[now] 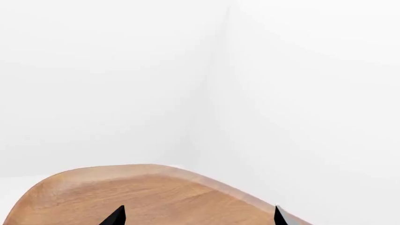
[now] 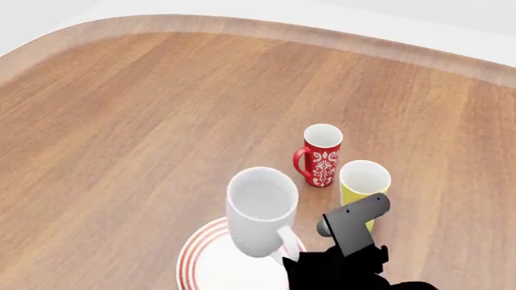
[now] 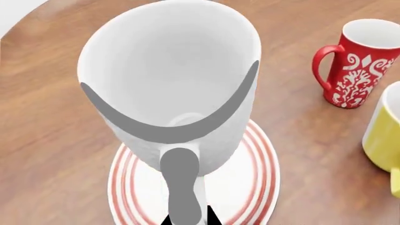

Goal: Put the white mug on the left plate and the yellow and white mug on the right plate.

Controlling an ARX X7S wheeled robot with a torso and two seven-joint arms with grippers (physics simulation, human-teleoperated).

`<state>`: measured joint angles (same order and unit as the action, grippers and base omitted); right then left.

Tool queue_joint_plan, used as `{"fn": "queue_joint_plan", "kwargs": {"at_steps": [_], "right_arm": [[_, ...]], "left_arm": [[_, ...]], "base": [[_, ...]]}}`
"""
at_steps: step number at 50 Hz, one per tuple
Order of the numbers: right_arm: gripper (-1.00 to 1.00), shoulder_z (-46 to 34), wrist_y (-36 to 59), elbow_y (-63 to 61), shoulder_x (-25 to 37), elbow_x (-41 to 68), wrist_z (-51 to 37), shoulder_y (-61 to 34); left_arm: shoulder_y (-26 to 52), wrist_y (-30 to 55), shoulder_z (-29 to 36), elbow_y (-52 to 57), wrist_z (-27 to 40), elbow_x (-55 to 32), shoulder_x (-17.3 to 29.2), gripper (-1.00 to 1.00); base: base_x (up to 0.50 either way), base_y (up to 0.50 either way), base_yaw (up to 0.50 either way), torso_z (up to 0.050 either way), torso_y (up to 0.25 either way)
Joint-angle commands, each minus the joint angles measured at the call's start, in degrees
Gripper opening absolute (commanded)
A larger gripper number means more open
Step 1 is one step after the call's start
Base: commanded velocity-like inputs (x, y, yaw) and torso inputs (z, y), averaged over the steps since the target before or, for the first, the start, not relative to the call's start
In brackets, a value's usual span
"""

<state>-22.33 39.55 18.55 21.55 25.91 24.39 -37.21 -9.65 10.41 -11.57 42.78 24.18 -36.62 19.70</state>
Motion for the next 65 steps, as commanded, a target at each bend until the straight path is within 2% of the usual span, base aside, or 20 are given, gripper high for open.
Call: {"fn": "queue_joint_plan", "kwargs": {"at_steps": [1, 10, 26, 39, 65], "right_arm": [[-1.0, -1.09, -0.22, 8.22, -1.84, -0.83, 1.67, -5.08], [-1.0, -2.4, -2.46, 15.5, -3.71, -2.05, 3.65, -8.29], [-1.0, -6.36, -3.15, 18.62, -5.58, -3.21, 7.93, -10.16], [-1.0, -7.71, -7.12, 30.68, -8.12, -4.77, 10.29, -12.88], [-1.0, -6.82, -6.35, 29.67, -8.16, -3.5, 9.31, -12.29]], "left_arm": [[-0.51, -0.18, -0.29, 0.57, 0.42, -0.61, 0.13, 1.0], [-0.89, -0.29, -0.64, 0.97, 0.7, -1.37, 0.3, 1.0], [-1.07, -0.59, -0.79, 1.37, 1.16, -1.59, 0.58, 1.0], [-1.36, -0.71, -1.46, 2.39, 1.87, -2.83, 0.9, 1.0], [-2.37, -1.37, -2.01, 2.94, 1.98, -3.7, 1.63, 1.0]], "base": [[0.0, 0.0, 0.0, 0.0, 0.0], [0.0, 0.0, 0.0, 0.0, 0.0], [0.0, 0.0, 0.0, 0.0, 0.0], [0.0, 0.0, 0.0, 0.0, 0.001], [0.0, 0.0, 0.0, 0.0, 0.0]]}}
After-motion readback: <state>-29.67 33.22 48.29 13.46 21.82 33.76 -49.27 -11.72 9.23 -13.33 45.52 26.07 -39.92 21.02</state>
